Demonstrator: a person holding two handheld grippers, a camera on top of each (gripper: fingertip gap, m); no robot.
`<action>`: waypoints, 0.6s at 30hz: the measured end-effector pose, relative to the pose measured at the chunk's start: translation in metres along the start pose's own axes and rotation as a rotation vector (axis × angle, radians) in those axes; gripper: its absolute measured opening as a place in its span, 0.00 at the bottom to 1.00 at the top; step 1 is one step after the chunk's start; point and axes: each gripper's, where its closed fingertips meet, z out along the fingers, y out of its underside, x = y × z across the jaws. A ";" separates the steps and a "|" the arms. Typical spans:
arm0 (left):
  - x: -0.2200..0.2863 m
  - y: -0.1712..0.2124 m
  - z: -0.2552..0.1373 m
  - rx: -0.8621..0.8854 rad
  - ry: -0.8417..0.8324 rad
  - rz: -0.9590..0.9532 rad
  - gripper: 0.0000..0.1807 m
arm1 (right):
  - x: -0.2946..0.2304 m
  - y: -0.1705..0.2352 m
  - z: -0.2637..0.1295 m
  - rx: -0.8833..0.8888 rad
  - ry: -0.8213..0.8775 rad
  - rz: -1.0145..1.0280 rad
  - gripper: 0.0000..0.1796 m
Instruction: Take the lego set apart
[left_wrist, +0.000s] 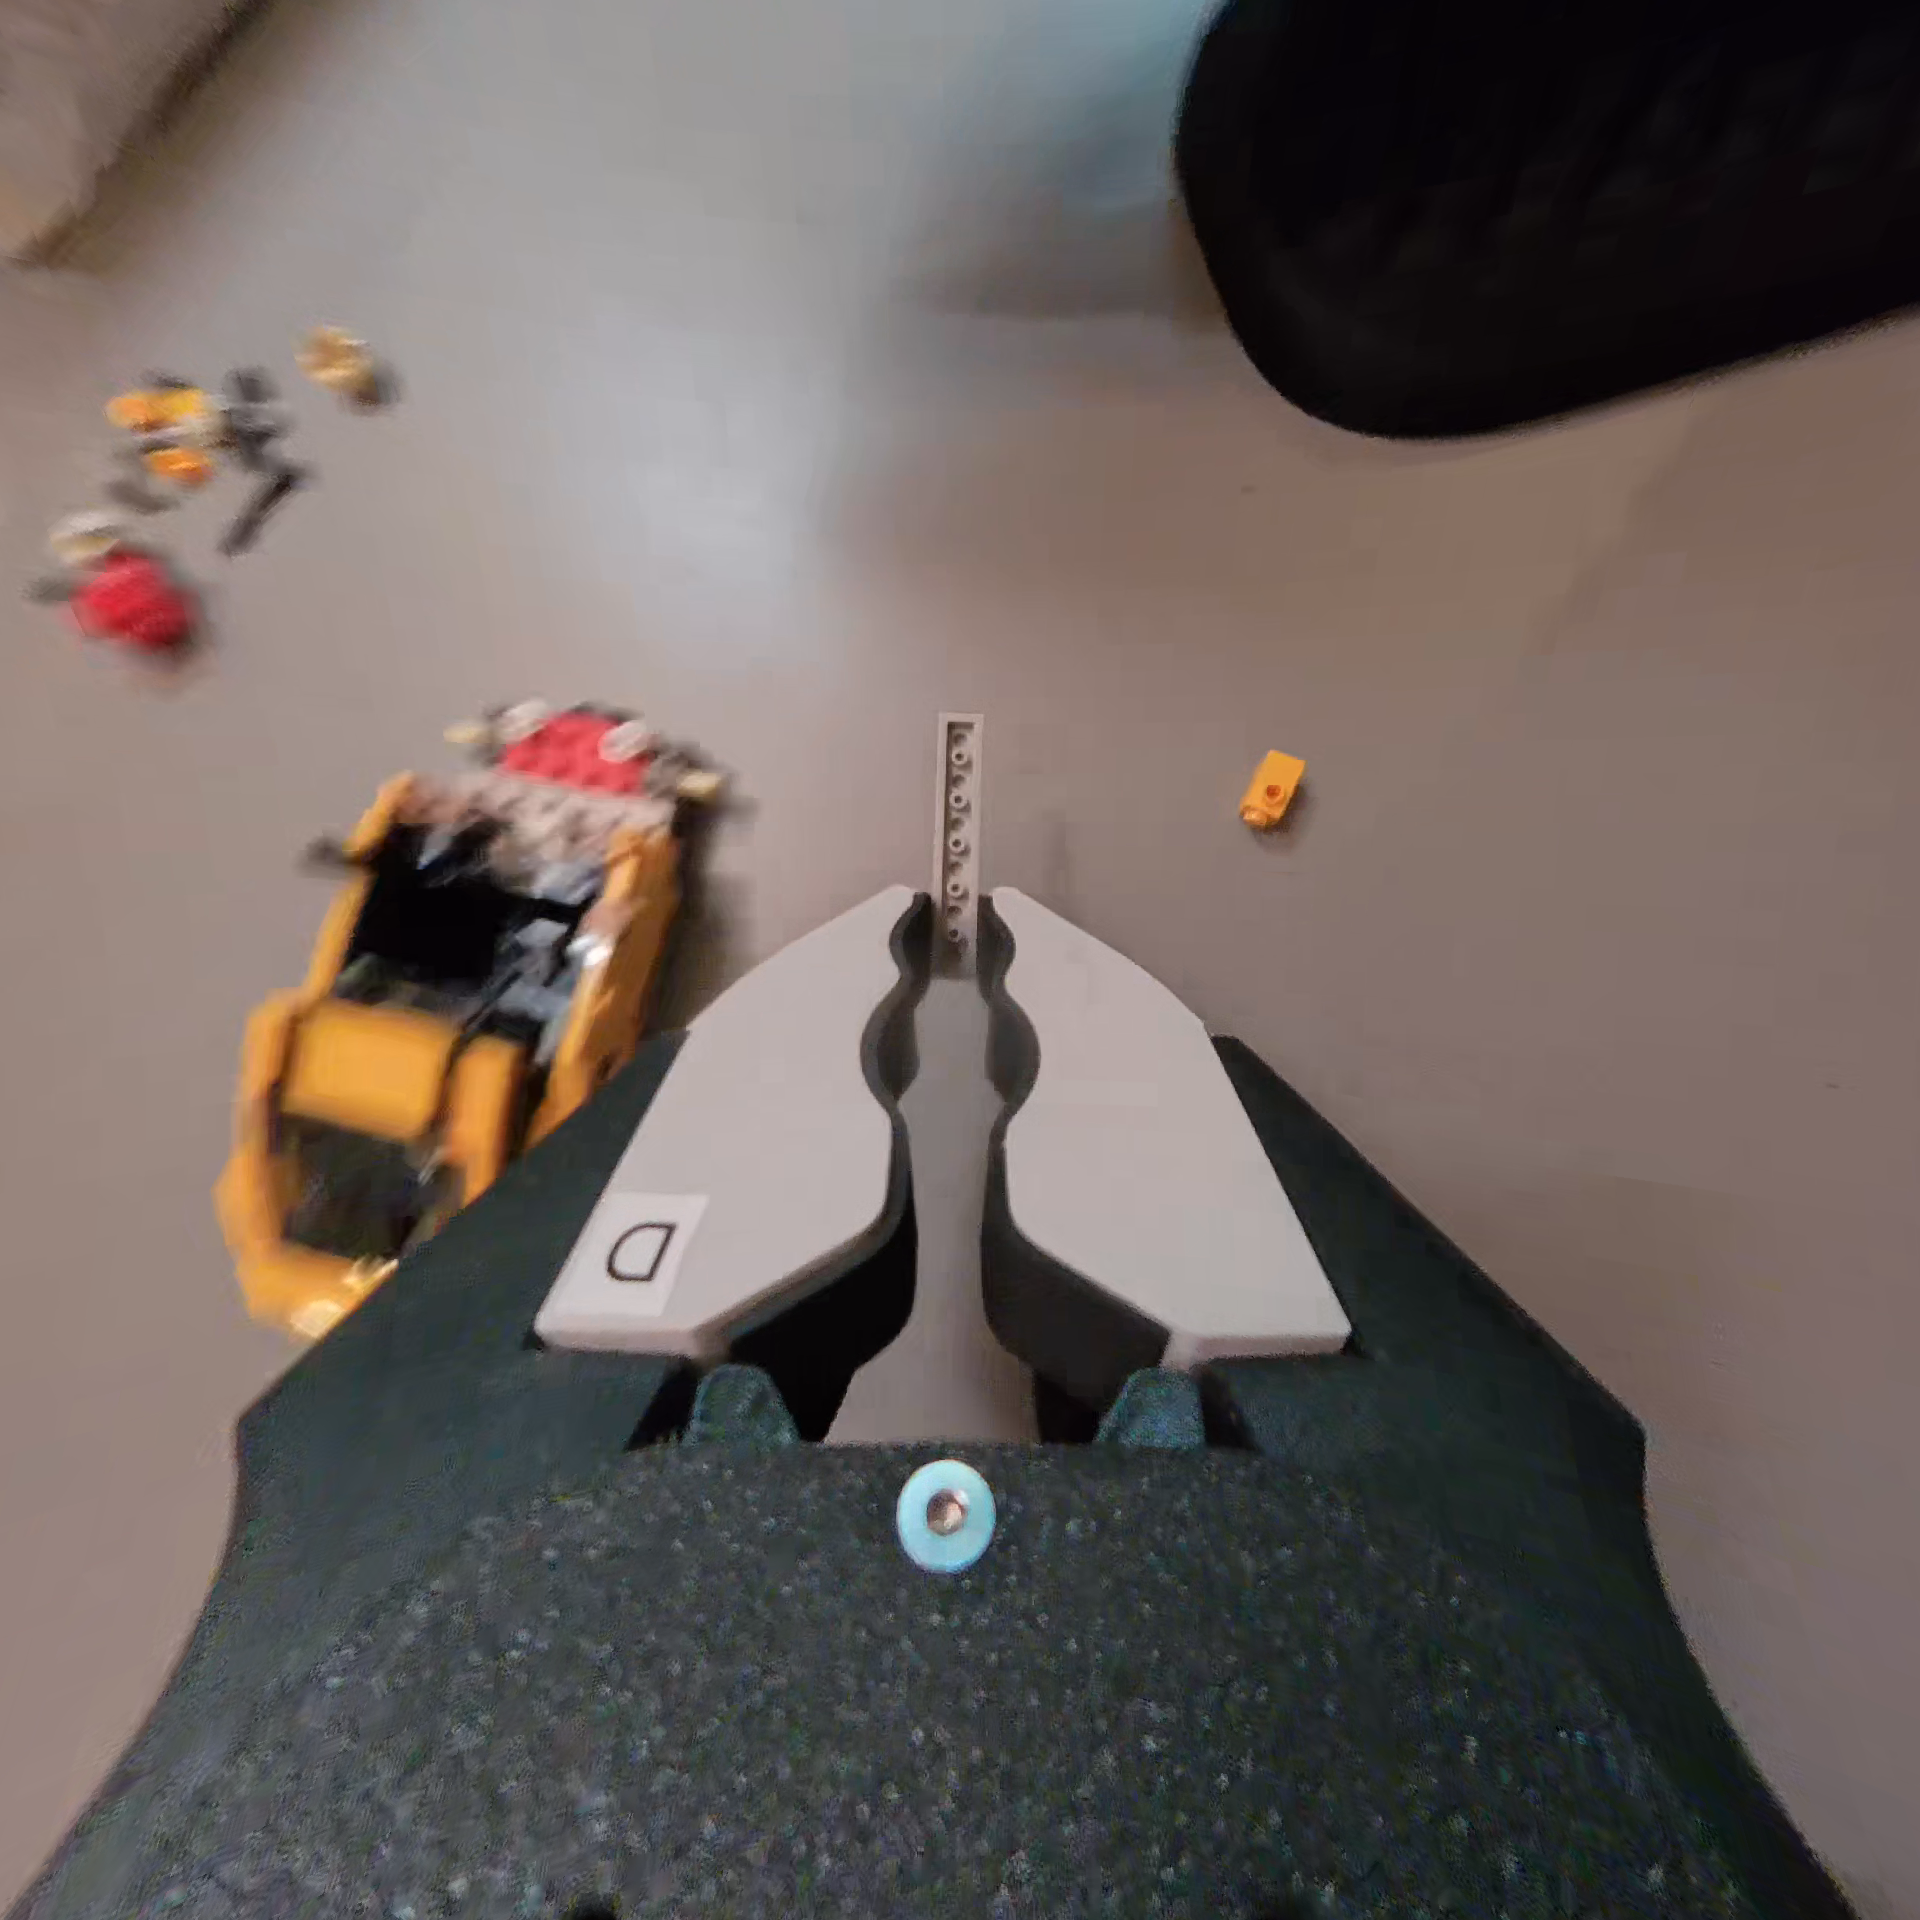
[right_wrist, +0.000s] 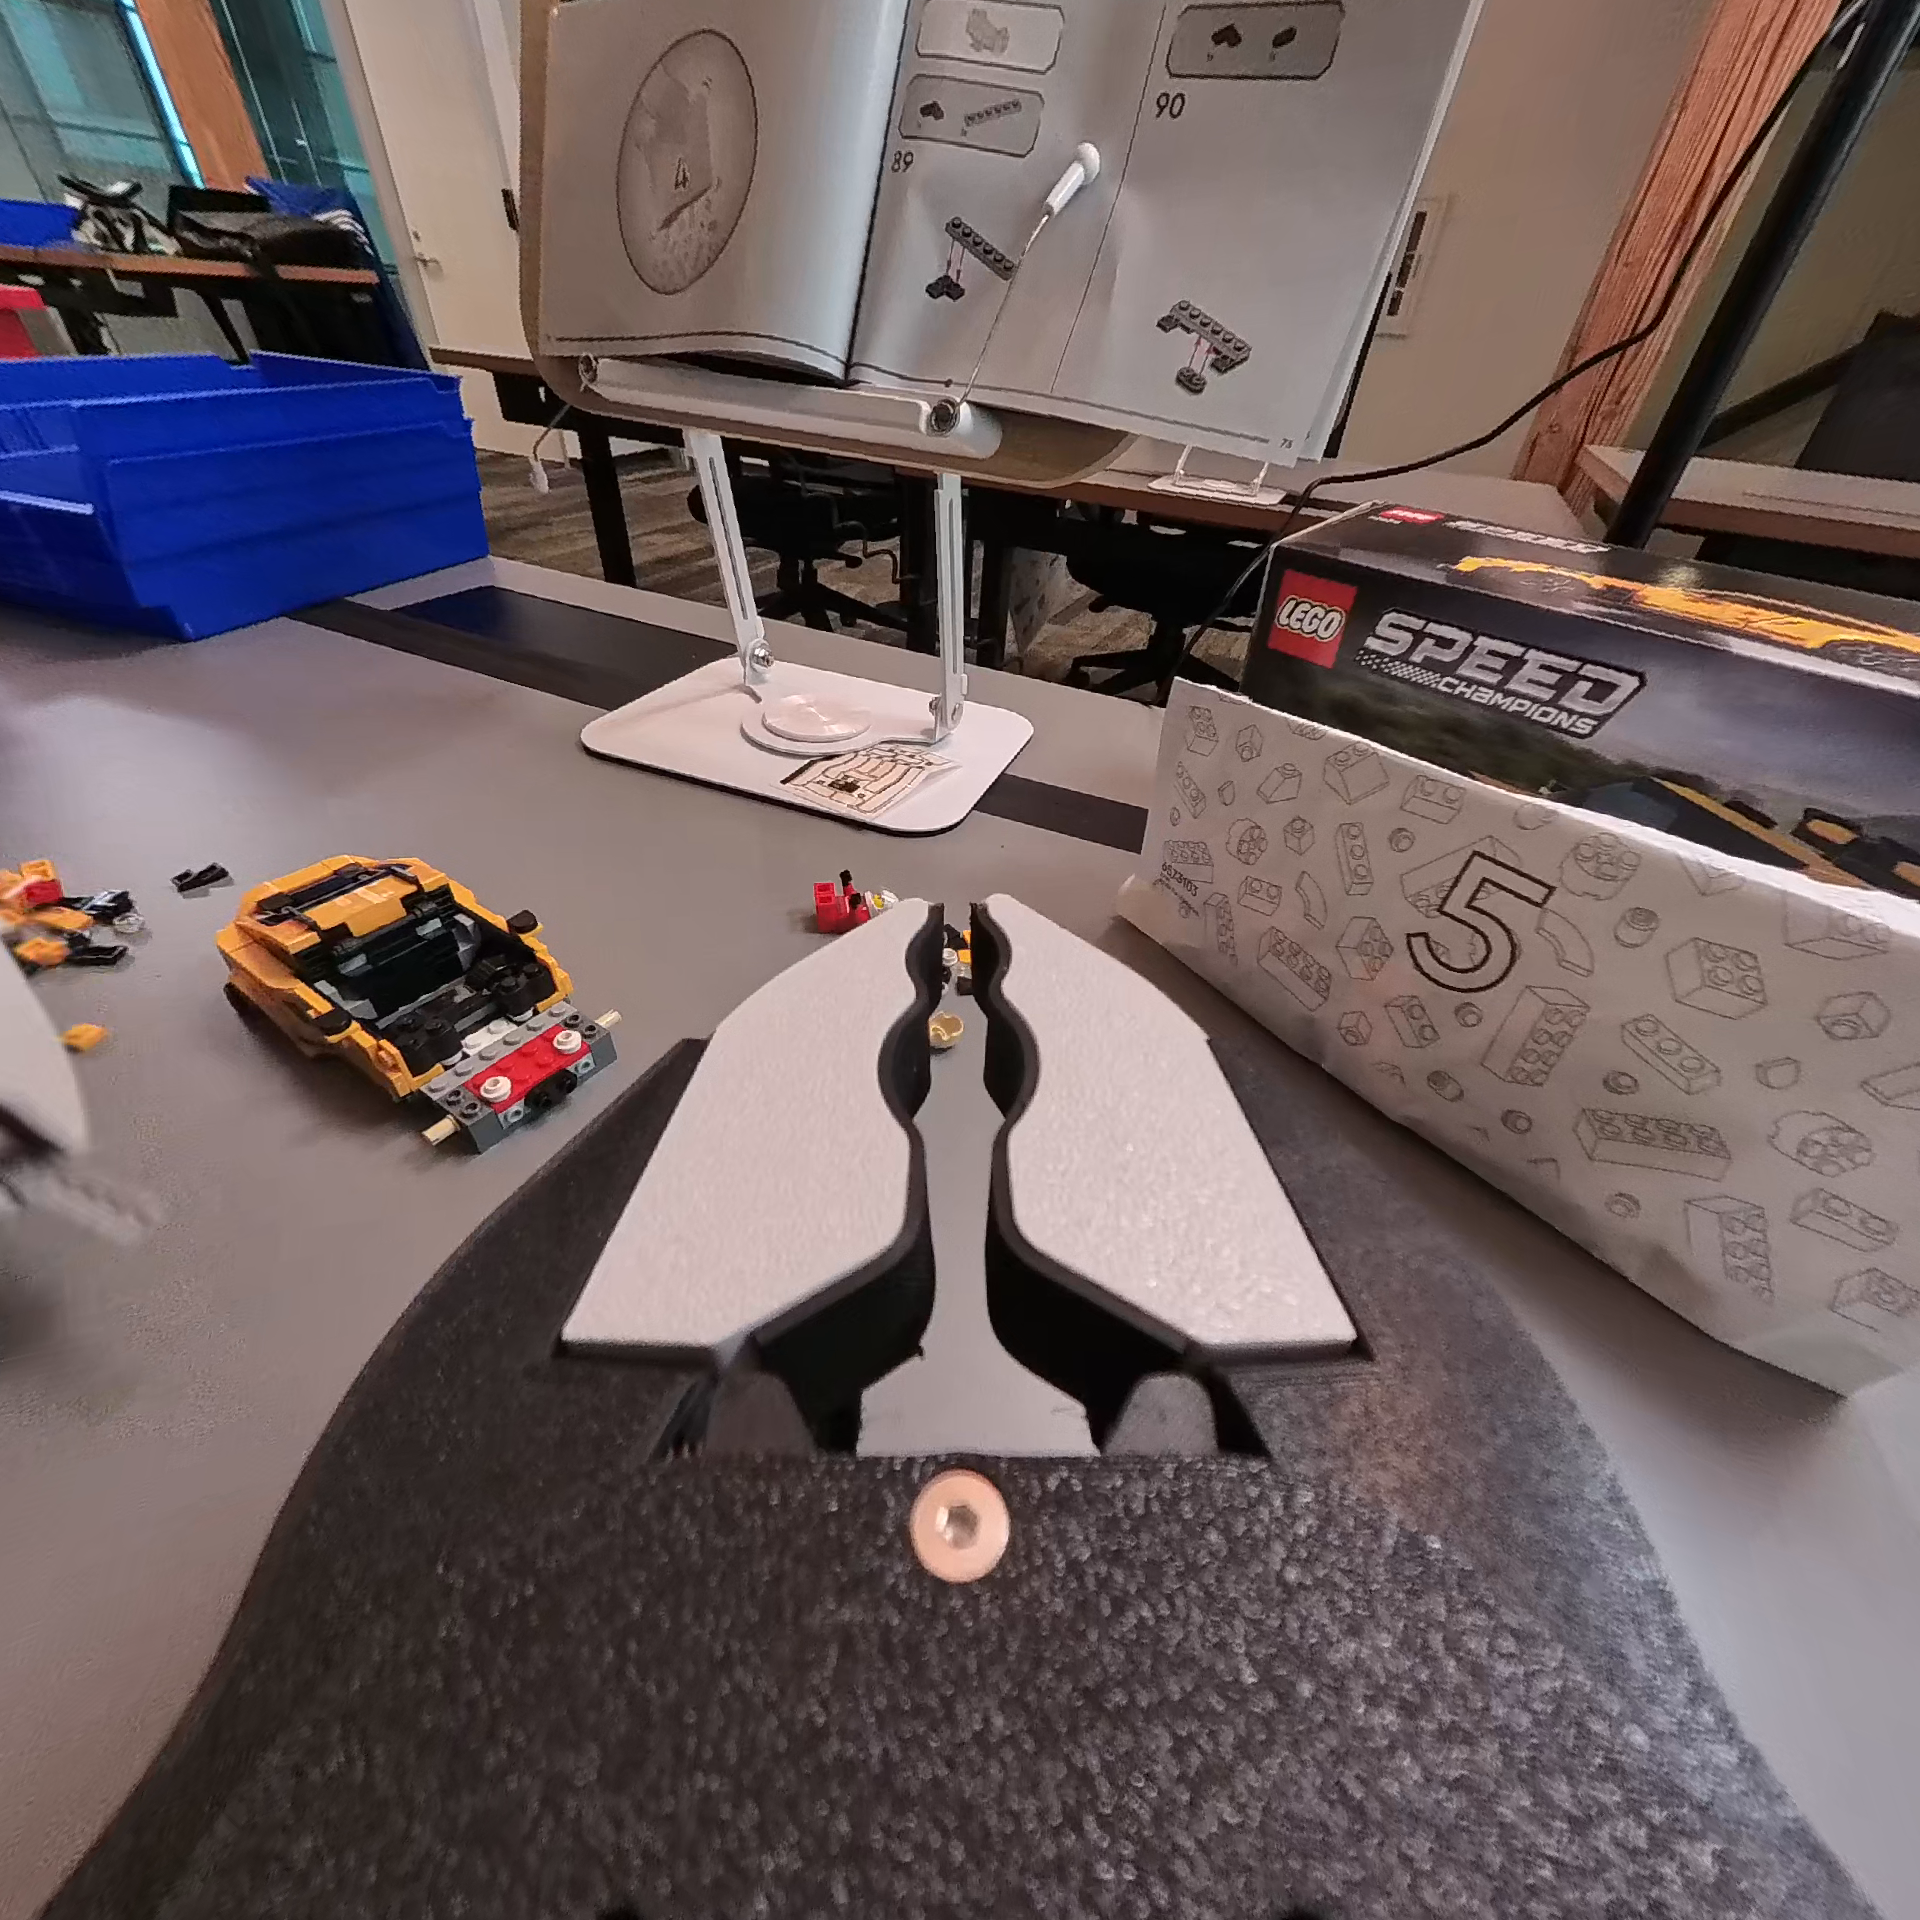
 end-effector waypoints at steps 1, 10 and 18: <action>-0.010 0.002 -0.021 0.018 -0.081 -0.031 0.04 | 0.000 0.000 0.000 0.001 0.000 0.002 0.02; -0.073 0.167 -0.266 -0.030 -1.025 -0.669 0.04 | -0.007 -0.003 -0.001 0.010 -0.020 0.011 0.03; -0.050 0.266 -0.294 -0.174 -1.178 -1.002 0.15 | -0.010 -0.003 -0.003 0.011 -0.026 -0.007 0.02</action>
